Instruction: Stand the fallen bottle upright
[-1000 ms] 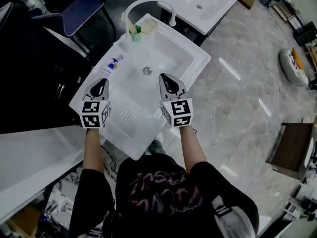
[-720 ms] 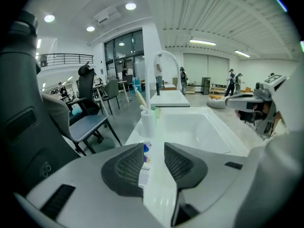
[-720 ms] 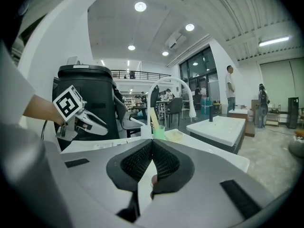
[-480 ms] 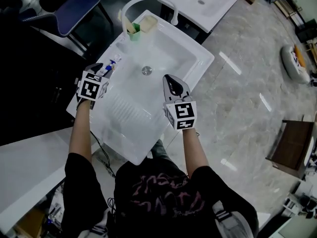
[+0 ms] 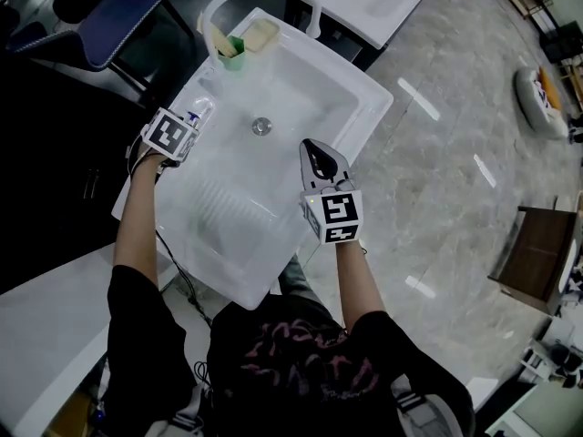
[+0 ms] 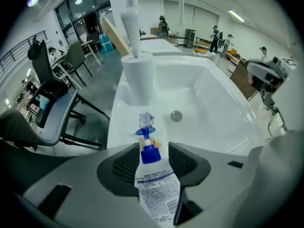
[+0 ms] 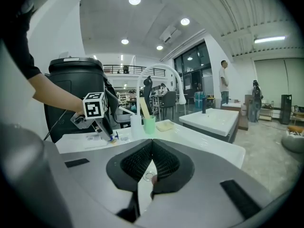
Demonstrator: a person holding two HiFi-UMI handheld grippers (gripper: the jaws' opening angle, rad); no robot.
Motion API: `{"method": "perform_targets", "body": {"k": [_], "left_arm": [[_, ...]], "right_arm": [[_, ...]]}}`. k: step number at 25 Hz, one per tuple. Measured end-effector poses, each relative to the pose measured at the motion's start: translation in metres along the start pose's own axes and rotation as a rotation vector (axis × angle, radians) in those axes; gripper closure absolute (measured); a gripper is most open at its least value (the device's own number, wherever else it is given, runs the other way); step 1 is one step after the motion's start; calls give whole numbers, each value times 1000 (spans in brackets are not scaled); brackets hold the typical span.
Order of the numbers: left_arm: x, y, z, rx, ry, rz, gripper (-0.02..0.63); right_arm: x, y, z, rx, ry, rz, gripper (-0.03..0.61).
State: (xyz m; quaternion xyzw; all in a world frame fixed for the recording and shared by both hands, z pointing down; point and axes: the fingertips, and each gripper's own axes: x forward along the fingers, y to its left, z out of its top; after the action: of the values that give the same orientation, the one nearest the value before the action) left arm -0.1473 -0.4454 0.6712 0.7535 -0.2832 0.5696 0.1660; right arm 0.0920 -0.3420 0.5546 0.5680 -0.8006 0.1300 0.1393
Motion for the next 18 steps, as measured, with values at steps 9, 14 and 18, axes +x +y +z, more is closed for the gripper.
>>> {"method": "perform_targets", "body": {"k": [9, 14, 18], "left_arm": [[17, -1, -4, -8, 77, -50, 466], [16, -2, -3, 2, 63, -70, 477], [10, -3, 1, -13, 13, -62, 482]], "right_arm": [[4, -10, -12, 15, 22, -19, 565], [4, -12, -13, 21, 25, -21, 565], [3, -11, -12, 15, 23, -16, 565]]}}
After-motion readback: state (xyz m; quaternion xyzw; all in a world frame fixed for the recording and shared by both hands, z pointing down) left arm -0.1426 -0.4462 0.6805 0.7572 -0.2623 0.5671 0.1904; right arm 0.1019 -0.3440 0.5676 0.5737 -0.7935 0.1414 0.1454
